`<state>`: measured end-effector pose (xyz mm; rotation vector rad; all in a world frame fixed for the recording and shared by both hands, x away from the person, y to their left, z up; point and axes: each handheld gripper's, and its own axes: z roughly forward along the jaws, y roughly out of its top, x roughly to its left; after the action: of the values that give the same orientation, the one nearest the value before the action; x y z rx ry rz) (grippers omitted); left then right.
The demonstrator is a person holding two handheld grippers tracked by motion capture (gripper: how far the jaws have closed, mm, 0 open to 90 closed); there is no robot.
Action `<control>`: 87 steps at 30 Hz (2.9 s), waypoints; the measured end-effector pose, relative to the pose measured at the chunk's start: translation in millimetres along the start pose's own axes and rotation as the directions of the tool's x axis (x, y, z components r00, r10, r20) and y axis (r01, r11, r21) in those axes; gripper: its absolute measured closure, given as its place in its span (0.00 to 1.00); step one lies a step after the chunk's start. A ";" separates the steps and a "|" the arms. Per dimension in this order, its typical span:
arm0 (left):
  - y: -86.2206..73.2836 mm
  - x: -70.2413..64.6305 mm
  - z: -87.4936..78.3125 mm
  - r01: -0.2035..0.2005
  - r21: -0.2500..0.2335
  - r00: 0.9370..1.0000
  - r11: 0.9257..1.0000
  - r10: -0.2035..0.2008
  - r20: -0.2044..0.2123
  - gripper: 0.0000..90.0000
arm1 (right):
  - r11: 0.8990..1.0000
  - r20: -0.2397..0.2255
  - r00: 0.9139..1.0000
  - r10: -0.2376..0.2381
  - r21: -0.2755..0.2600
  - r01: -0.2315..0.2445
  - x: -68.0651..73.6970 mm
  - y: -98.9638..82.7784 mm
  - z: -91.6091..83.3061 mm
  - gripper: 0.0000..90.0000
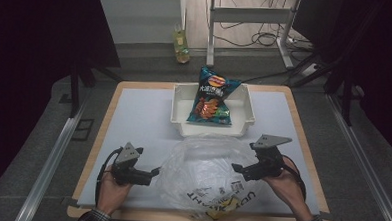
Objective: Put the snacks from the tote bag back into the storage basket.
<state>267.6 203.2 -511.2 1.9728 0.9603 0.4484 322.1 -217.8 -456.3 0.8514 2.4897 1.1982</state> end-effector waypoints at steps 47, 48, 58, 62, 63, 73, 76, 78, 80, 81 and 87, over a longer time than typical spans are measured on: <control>-7.8 -9.6 -13.3 -0.006 0.008 1.000 1.000 0.006 -0.008 0.04 | 0.999 0.067 0.998 0.007 -0.041 -0.004 10.3 -38.5 -43.1 0.00; -8.1 -9.7 -13.5 -0.006 0.009 1.000 1.000 0.006 -0.008 0.04 | 0.999 0.068 0.998 0.010 -0.046 -0.007 10.2 -40.0 -44.7 0.00; -12.3 -11.5 -17.1 -0.005 0.012 1.000 1.000 0.005 -0.010 0.04 | 0.999 0.096 0.995 0.015 -0.048 -0.011 10.4 -50.6 -53.2 0.00; -15.4 -12.2 -18.8 -0.005 0.017 1.000 1.000 0.005 -0.011 0.03 | 0.999 0.108 0.994 0.014 -0.047 -0.009 10.3 -55.9 -55.7 0.00; -16.0 -12.3 -19.1 -0.005 0.021 1.000 1.000 0.005 -0.011 0.03 | 0.999 0.111 0.994 0.013 -0.049 -0.008 10.0 -57.2 -56.4 0.00; -23.4 -12.7 -26.4 -0.007 0.025 1.000 1.000 0.008 -0.022 0.02 | 0.999 0.130 0.991 0.031 -0.042 -0.025 6.8 -75.9 -62.1 0.00; -26.1 -11.6 -28.2 0.002 0.031 1.000 1.000 -0.002 -0.022 0.02 | 0.998 0.140 0.989 0.045 -0.040 -0.040 5.8 -81.3 -63.6 0.00; -27.9 -10.9 -28.6 0.008 0.042 1.000 0.999 -0.006 -0.027 0.02 | 0.998 0.143 0.988 0.053 -0.033 -0.049 4.3 -86.4 -63.5 0.00; -29.4 -9.9 -29.2 0.014 0.051 1.000 0.999 -0.012 -0.028 0.01 | 0.998 0.149 0.987 0.057 -0.020 -0.054 3.4 -90.8 -62.4 0.00; -29.9 -9.5 -29.4 0.015 0.053 1.000 0.998 -0.014 -0.028 0.01 | 0.998 0.151 0.987 0.057 -0.012 -0.056 3.2 -92.8 -61.9 0.00; -34.7 -7.4 -30.6 0.035 0.080 0.999 0.996 -0.033 -0.030 0.01 | 0.997 0.152 0.985 0.076 0.017 -0.079 1.2 -100.3 -61.4 0.00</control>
<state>228.0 225.6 -522.7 2.0233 1.0432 0.4263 253.5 -305.0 -495.3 1.0141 2.3732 1.0869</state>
